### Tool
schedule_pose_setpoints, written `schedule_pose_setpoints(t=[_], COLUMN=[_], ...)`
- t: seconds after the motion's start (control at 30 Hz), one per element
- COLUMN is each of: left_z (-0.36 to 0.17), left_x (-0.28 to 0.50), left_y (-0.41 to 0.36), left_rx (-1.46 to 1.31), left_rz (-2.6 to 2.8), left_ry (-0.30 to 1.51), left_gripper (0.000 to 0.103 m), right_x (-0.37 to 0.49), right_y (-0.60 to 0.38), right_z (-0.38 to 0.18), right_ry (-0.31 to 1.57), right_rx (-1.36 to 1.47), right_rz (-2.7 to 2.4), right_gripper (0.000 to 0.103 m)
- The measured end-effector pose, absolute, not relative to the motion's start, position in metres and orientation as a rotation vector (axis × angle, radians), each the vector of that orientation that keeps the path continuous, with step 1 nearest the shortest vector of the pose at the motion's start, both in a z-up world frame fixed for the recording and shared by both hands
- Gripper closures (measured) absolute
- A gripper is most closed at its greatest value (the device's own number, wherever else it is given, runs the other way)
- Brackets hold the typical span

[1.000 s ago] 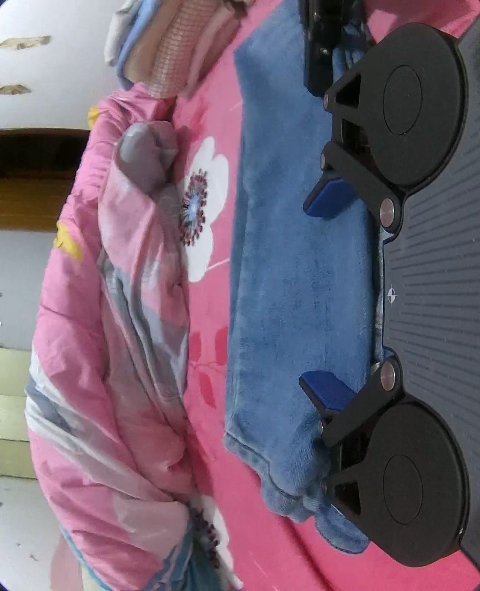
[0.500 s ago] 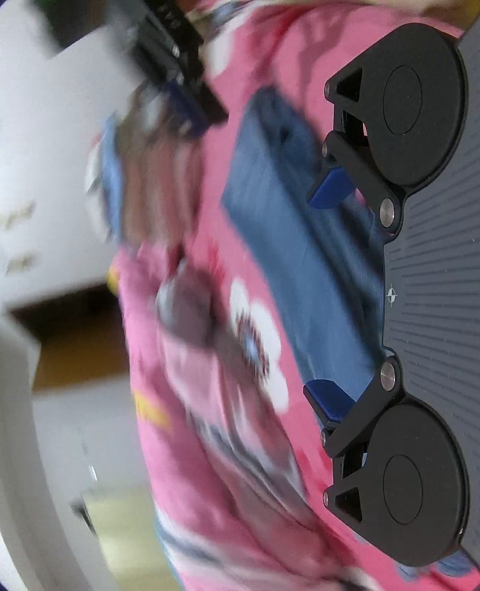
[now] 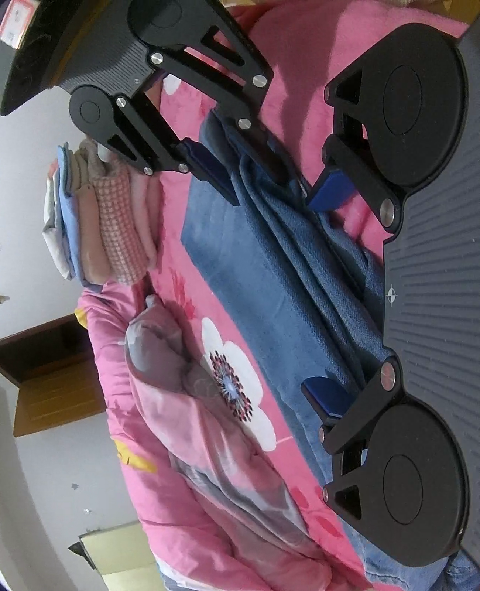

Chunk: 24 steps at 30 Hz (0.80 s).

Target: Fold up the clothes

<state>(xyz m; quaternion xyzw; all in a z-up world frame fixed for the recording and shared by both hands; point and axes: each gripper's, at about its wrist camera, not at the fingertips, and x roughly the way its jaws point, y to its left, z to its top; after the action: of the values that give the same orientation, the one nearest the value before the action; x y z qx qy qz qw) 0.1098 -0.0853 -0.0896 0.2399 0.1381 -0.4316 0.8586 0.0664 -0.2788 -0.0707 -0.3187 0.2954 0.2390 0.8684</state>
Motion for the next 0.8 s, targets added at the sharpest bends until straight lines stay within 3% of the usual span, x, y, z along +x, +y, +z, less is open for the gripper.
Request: schedule_pose_setpoints(t=[0.07, 0.17, 0.37, 0.6, 0.8], left_z=[-0.09, -0.089, -0.087, -0.081, -0.094], left_x=[0.11, 0.11, 0.108, 0.119, 0.114], left_y=[-0.086, -0.085, -0.08, -0.077, -0.101], left_rx=[0.505, 0.505, 0.481, 0.374, 0.526], left_rz=[-0.907, -0.909, -0.929, -0.914, -0.853], left_ry=[0.29, 0.288, 0.277, 0.317, 0.335], left_gripper=[0.006, 0.006, 0.005, 0.004, 0.002], right_x=[0.064, 0.051, 0.036, 0.041, 0.037], right_y=[-0.276, -0.267, -0.246, -0.252, -0.244], right_z=[-0.072, -0.073, -0.091, -0.079, -0.085], right_ry=[0.602, 0.523, 0.465, 0.464, 0.39], right_rx=[-0.696, -0.775, -0.951, -0.823, -0.907], right_rz=[0.476, 0.401, 0.304, 0.29, 0.203], right_gripper=[0.091, 0.095, 0.095, 0.096, 0.096])
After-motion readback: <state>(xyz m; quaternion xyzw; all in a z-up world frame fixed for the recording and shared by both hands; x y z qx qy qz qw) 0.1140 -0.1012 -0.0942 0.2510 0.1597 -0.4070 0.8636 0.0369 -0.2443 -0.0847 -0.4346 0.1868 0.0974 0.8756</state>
